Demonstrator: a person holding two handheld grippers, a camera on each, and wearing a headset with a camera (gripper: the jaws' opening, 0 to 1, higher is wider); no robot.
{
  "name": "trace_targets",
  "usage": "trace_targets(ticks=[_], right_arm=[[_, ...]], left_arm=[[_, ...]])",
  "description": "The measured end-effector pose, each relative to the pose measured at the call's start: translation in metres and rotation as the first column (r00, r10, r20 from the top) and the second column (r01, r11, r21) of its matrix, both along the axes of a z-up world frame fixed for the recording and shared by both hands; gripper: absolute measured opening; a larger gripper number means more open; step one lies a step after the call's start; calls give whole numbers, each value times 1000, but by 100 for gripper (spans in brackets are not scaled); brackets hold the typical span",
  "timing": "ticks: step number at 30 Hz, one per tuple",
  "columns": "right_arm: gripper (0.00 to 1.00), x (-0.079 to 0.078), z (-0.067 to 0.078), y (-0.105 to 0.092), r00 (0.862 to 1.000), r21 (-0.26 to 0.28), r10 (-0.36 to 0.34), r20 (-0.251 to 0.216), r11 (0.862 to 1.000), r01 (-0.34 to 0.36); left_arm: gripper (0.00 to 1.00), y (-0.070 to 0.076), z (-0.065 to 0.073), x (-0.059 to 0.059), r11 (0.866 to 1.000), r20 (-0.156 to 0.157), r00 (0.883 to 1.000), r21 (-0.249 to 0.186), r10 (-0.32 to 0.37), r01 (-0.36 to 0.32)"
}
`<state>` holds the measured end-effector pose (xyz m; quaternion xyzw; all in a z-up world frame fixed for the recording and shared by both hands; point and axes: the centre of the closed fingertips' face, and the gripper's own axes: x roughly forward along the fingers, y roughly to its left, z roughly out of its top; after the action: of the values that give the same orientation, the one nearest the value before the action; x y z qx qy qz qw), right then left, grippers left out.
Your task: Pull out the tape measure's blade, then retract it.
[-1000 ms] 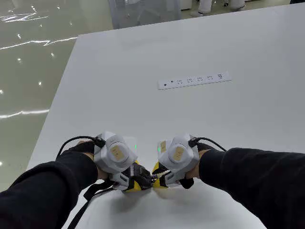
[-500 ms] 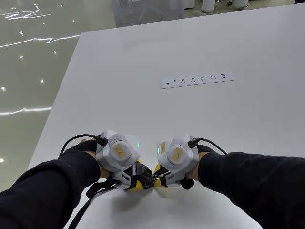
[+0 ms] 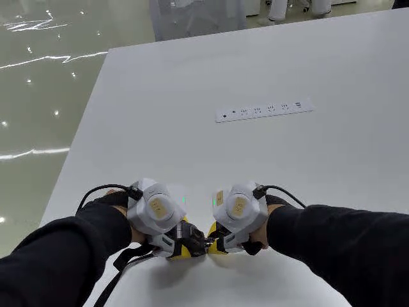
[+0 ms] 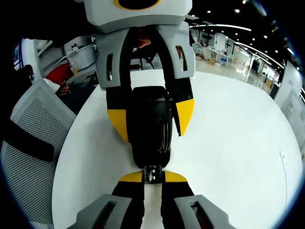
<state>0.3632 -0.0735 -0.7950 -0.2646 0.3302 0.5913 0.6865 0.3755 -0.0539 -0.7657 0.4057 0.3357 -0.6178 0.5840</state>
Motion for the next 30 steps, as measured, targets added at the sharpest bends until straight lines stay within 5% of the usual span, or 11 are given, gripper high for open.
trace_targets(ticks=[30], right_arm=[[8, 1, 0, -28, 999, -27, -36, -2, 999, 36]], left_arm=[[32, -1, 0, 2, 999, -10, 999, -13, 41, -41]])
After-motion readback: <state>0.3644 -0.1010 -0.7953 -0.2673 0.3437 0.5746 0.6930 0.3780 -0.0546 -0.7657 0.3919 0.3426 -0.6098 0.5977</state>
